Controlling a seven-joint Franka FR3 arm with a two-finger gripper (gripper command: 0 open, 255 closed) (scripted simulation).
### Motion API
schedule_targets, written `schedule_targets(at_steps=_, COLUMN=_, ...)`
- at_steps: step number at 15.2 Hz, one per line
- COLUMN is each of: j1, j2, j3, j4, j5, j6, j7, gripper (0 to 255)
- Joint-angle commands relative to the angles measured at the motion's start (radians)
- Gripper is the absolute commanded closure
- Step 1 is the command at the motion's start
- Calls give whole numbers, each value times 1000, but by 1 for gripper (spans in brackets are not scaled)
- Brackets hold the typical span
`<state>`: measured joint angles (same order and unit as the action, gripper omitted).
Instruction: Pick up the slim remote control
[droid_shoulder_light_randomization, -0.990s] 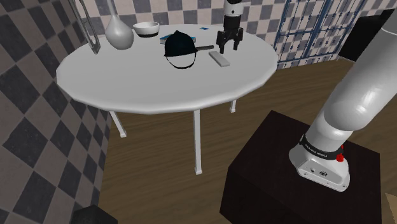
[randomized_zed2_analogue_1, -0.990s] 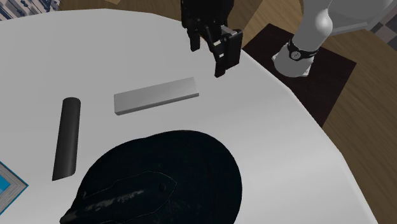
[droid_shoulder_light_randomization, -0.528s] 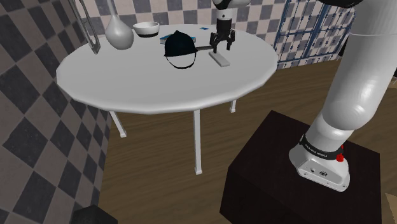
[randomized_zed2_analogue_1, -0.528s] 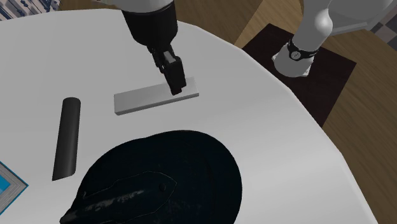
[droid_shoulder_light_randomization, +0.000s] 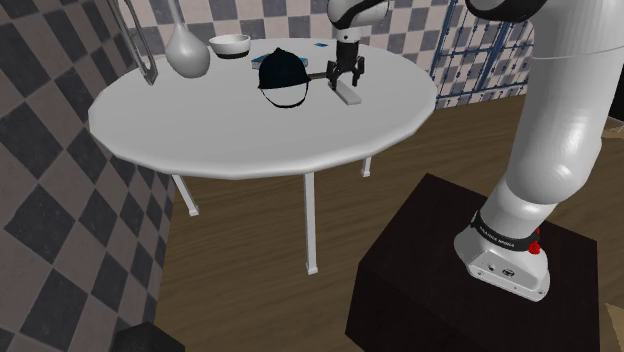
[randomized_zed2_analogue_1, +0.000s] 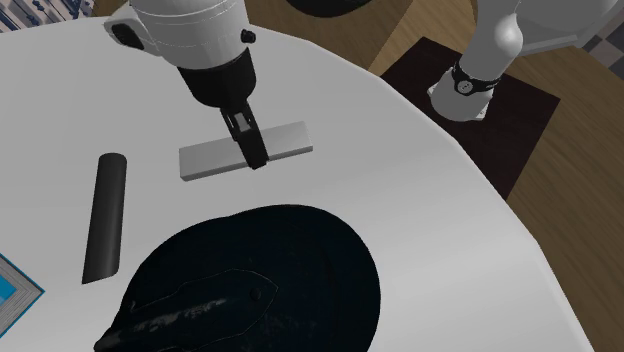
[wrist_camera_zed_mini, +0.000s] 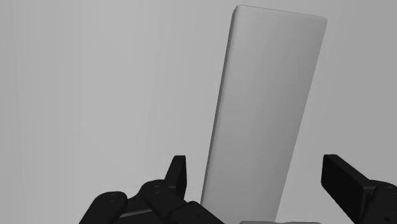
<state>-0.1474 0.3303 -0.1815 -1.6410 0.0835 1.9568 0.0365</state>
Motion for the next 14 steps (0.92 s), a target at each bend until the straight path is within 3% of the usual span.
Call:
schedule_targets(at_steps=1, j1=-1, j2=7, j3=0, j4=-16, j5=2, j6=24, j7=-2, gripper=0)
schedule_targets(at_steps=3, j1=-1, j2=9, j3=1, j4=-21, j5=3, j6=31, j7=-3, gripper=0)
schedule_targets(at_steps=4, j1=-1, j2=11, j3=1, j4=-19, j5=3, j6=30, j7=-3, gripper=255)
schedule_targets(at_steps=14, j1=-1, j2=6, j3=0, j4=-13, j5=2, j6=19, j7=-2, gripper=255)
